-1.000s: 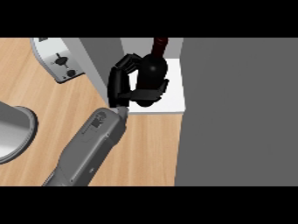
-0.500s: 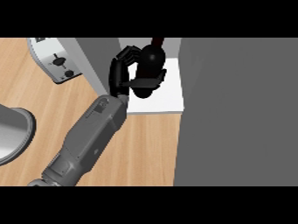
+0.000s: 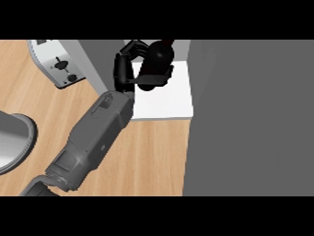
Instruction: Pick up the wine, place it into the cabinet and close the cabinet
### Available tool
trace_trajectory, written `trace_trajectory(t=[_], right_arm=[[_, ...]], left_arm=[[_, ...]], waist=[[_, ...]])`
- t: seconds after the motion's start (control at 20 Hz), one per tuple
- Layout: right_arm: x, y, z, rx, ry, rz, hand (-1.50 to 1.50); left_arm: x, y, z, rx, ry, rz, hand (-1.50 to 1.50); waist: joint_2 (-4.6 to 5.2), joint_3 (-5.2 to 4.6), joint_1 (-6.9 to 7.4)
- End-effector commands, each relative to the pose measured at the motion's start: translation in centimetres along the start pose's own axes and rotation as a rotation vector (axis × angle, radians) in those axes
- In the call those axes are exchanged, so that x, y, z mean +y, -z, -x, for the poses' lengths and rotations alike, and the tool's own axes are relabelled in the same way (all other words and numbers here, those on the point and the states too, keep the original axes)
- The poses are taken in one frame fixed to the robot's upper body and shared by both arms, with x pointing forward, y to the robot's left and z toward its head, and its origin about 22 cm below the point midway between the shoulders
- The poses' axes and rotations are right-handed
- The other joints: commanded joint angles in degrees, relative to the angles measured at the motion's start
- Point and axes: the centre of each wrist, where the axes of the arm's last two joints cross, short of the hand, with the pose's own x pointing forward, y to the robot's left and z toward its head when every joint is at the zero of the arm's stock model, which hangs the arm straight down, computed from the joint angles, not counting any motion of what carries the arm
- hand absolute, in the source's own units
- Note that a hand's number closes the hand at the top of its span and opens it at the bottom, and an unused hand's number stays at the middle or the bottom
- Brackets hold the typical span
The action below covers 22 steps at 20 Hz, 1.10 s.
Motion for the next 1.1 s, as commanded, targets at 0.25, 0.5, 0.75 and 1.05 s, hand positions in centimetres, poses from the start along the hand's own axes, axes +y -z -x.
trace_trajectory(t=[0.25, 0.5, 0.75, 1.05], right_arm=[[0.7, -1.7, -1.0, -0.051, 0.047, -0.043, -1.50], [0.2, -0.7, -1.5, -0.053, 0.054, -0.062, -1.50], [1.2, -2.0, -1.2, -0.067, 0.058, -0.057, -1.50], [-0.1, -1.9, -0.7, -0.055, 0.051, -0.047, -1.50]], left_arm=[[0.0, 1.6, -0.1, 0.062, -0.040, -0.048, 1.50], [0.9, 0.8, 1.3, 0.090, -0.109, -0.119, 1.50], [2.4, 2.3, 0.8, 0.118, -0.136, -0.136, 1.50], [1.6, 0.4, 2.3, 0.130, -0.134, -0.105, 1.50]], waist=[[0.27, -0.01, -0.48], [0.64, -0.04, -1.39], [0.68, -0.03, -1.65], [0.62, 0.03, -1.48]])
